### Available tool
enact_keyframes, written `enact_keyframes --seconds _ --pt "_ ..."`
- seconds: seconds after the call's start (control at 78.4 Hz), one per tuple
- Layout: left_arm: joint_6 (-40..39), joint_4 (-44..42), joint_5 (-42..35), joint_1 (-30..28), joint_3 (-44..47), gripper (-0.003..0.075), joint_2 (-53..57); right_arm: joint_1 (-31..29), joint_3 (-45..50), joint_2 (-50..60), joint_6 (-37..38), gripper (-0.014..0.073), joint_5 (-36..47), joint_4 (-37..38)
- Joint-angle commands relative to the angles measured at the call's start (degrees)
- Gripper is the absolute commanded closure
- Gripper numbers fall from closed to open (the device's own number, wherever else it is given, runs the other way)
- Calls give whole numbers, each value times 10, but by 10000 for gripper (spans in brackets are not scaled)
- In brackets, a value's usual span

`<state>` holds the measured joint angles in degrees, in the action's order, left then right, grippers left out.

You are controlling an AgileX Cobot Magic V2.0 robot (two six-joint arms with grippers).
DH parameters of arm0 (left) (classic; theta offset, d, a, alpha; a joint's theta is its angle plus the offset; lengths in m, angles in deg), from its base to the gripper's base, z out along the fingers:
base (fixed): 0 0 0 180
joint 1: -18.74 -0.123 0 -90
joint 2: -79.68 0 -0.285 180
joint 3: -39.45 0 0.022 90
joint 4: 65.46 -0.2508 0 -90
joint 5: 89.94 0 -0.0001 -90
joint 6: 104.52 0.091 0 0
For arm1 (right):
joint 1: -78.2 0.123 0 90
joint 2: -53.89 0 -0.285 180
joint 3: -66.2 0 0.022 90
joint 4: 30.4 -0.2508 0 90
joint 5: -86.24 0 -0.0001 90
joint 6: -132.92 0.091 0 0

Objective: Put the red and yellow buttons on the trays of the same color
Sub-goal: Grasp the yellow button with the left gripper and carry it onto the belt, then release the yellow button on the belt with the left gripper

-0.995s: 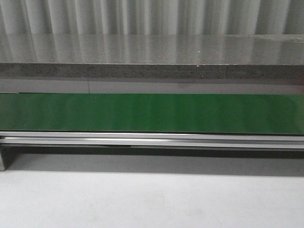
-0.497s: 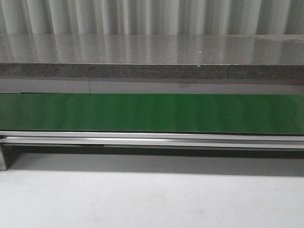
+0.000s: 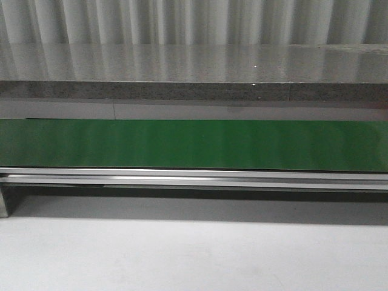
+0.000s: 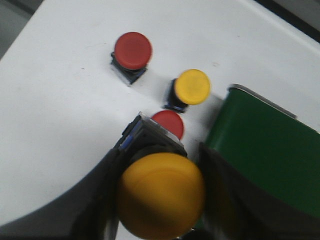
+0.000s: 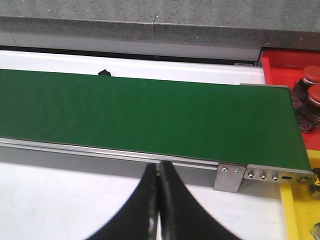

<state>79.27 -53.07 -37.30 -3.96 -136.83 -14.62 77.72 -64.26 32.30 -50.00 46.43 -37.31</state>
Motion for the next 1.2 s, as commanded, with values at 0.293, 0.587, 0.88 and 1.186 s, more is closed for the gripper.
enact_keyframes --seconds 0.293,0.587,0.88,1.186 --pt "11 20 -19 130 1 659 25 1 -14 -4 -4 661 43 -5" --pt "11 20 -17 182 1 659 -41 1 -14 -4 -4 661 43 -5" --pt "11 30 -20 186 0 491 -67 1 -14 -4 -4 661 43 -5" --pt "30 116 -23 186 -39 176 -67 1 -14 -4 -4 661 44 -5"
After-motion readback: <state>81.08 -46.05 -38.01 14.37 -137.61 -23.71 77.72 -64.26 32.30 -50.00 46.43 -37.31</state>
